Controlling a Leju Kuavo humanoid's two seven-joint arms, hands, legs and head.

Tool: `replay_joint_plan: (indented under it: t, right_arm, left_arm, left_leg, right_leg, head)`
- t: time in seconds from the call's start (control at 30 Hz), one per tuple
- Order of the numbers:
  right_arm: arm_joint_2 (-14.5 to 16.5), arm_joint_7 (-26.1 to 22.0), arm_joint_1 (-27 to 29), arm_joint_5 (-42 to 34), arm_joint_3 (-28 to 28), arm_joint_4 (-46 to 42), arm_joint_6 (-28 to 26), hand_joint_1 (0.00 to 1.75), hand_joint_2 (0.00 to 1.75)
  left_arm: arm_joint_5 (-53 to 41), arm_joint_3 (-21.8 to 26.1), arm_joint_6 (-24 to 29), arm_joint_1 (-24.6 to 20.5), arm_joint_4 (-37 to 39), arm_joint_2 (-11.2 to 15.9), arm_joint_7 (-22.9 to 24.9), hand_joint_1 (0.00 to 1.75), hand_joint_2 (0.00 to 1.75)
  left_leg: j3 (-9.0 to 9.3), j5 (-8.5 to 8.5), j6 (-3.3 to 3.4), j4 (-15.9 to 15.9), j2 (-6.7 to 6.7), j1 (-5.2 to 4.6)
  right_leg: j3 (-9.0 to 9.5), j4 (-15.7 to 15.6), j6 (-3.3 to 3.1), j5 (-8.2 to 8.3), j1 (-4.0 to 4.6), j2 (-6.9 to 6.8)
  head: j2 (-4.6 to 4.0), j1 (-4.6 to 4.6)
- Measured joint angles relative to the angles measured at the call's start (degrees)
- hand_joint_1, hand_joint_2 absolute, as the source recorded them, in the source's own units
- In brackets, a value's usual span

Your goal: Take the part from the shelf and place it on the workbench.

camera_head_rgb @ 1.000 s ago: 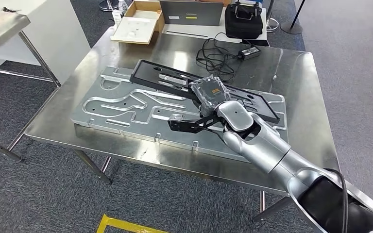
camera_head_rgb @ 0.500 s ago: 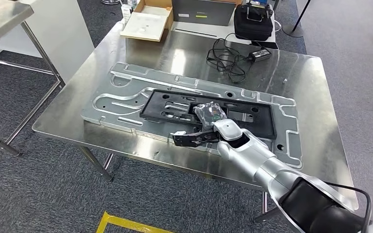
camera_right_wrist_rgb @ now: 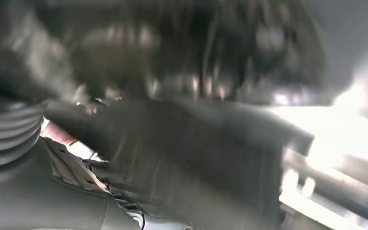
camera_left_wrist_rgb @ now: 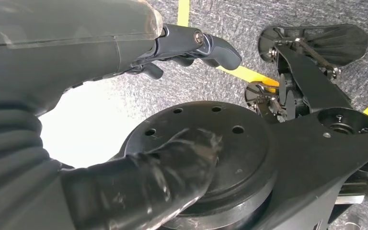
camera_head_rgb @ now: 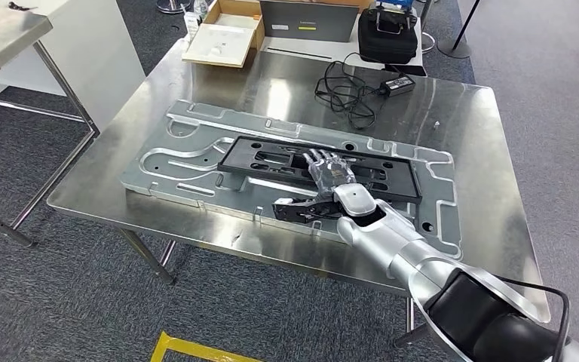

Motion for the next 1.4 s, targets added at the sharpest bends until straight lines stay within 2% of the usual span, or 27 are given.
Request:
replay_joint_plan:
  t: [0.1, 0.2, 0.4, 0.77, 0.97, 1.07, 1.13, 1.2, 1.23, 1.27, 1.33, 1.37, 1.4]
  right_arm:
    - [-0.1, 1.3, 0.3, 1.7, 0.0, -5.3, -0.9, 0.0, 0.0]
    - [-0.4, 2.9, 1.3, 4.3, -0.2, -14.5, -2.1, 0.0, 0.0]
    - [-1.1, 4.3, 2.9, 6.7, -0.6, -29.9, -1.2, 0.0, 0.0]
    - [-1.8, 4.0, 3.9, 6.7, -1.1, -35.7, -1.3, 0.0, 0.0]
    - [-2.0, 1.3, 6.1, 4.5, -1.2, -41.9, -0.5, 0.0, 0.0]
    - [-2.3, -0.5, 7.8, 3.2, -0.9, -45.5, -0.4, 0.0, 0.0]
    - [-2.6, -1.0, 8.7, 2.9, -0.4, -47.8, -0.5, 0.0, 0.87]
    - [-2.9, -1.2, 9.4, 3.0, 0.5, -50.0, -0.8, 0.0, 1.75]
    - [-3.2, -1.2, 9.7, 3.3, 1.1, -51.0, -1.4, 0.0, 1.75]
    - [-3.4, -1.2, 9.9, 3.6, 1.6, -51.9, -2.0, 0.0, 1.75]
    - [-3.9, -1.1, 10.9, 4.2, 2.7, -53.0, -3.1, 0.0, 1.75]
    - [-4.1, -1.0, 11.5, 4.3, 3.1, -53.1, -3.4, 0.0, 1.75]
    - [-4.3, -1.0, 12.2, 4.3, 3.6, -53.2, -3.5, 0.0, 1.75]
  left_arm:
    - [0.6, 0.0, 0.7, 0.0, 0.0, -0.2, 0.0, 0.0, 0.0]
    - [1.3, -0.1, 1.4, 0.0, 0.0, -0.5, -0.2, 0.0, 0.0]
    - [2.0, -0.3, 1.8, 0.0, 0.0, -1.0, -0.5, 0.0, 0.0]
    - [2.2, -0.4, 1.8, 0.0, 0.0, -1.1, -0.6, 0.0, 0.0]
    - [3.5, -1.5, 1.9, 0.1, 0.0, -1.2, -0.7, 0.0, 0.0]
    - [3.9, -2.1, 2.0, 0.2, 0.0, -1.2, -0.3, 0.0, 0.0]
    - [4.1, -2.6, 2.0, 0.2, 0.0, -1.2, -0.2, 0.0, 0.0]
    - [4.3, -3.0, 2.0, 0.3, 0.0, -1.2, 0.0, 0.0, 0.0]
    - [4.4, -3.2, 2.0, 0.3, 0.0, -1.2, 0.0, 0.0, 0.0]
    - [4.4, -3.4, 2.0, 0.3, 0.0, -1.2, 0.0, 0.0, 0.0]
    - [4.4, -3.9, 2.0, 0.3, 0.0, -1.2, 0.1, 0.0, 0.0]
    - [4.4, -4.1, 2.0, 0.3, 0.0, -1.2, 0.1, 0.0, 0.0]
    - [4.4, -4.3, 2.0, 0.3, 0.0, -1.2, 0.2, 0.0, 0.0]
  left_leg:
    - [-0.01, 0.01, -0.03, 0.0, 0.12, 0.02]
    - [-0.02, 0.01, -0.1, -0.1, 0.19, 0.05]
    - [-0.01, -0.06, -0.22, -0.1, 0.22, 0.09]
    - [-0.01, -0.06, -0.22, -0.1, 0.23, 0.09]
    - [-0.04, -0.12, -0.2, 0.0, 0.21, 0.03]
    - [-0.12, -0.4, 0.06, 0.2, 0.19, -0.23]
    - [-0.08, -0.41, 0.29, 0.2, 0.18, -0.32]
    - [0.23, 0.05, 0.65, -0.5, 0.21, 0.02]
    - [0.37, 0.35, 0.87, -0.9, 0.21, 0.21]
    - [0.45, 0.56, 1.03, -1.2, 0.2, 0.41]
    - [0.26, 0.72, 1.14, -1.2, -0.05, 0.41]
    - [0.1, 0.76, 1.08, -1.1, -0.29, 0.42]
    - [-0.1, 0.83, 0.98, -1.0, -0.61, 0.45]
  right_leg:
    - [-0.12, 0.1, 0.0, -0.01, 0.02, 0.09]
    - [-0.24, 0.1, -0.03, -0.05, 0.04, 0.13]
    - [-0.34, 0.2, -0.16, -0.23, 0.09, 0.15]
    - [-0.33, 0.2, -0.17, -0.24, 0.09, 0.14]
    - [-0.31, 0.2, -0.15, -0.23, 0.05, 0.14]
    - [-0.24, 0.1, 0.11, -0.28, -0.25, 0.16]
    - [-0.16, 0.1, 0.38, -0.28, -0.35, 0.18]
    - [-0.18, 0.5, 0.65, -0.87, -0.32, 0.1]
    - [-0.59, 1.8, 0.79, -2.01, -0.31, 0.03]
    - [-1.49, 4.1, 0.9, -3.82, -0.35, -0.06]
    - [-4.4, 11.3, 1.21, -7.84, -0.56, -0.17]
    - [-5.58, 14.2, 1.37, -8.87, -0.7, -0.2]
    - [-5.98, 15.4, 1.49, -8.75, -0.85, -0.22]
  head:
    - [0.0, 0.01]
    - [0.0, 0.0]
    - [0.0, 0.01]
    - [0.0, 0.01]
    - [0.0, 0.01]
    - [0.0, 0.0]
    - [0.0, -0.01]
    - [0.0, 0.0]
    - [0.0, 0.0]
    - [0.0, 0.02]
    - [0.0, 0.02]
    - [0.0, 0.02]
    - [0.0, 0.01]
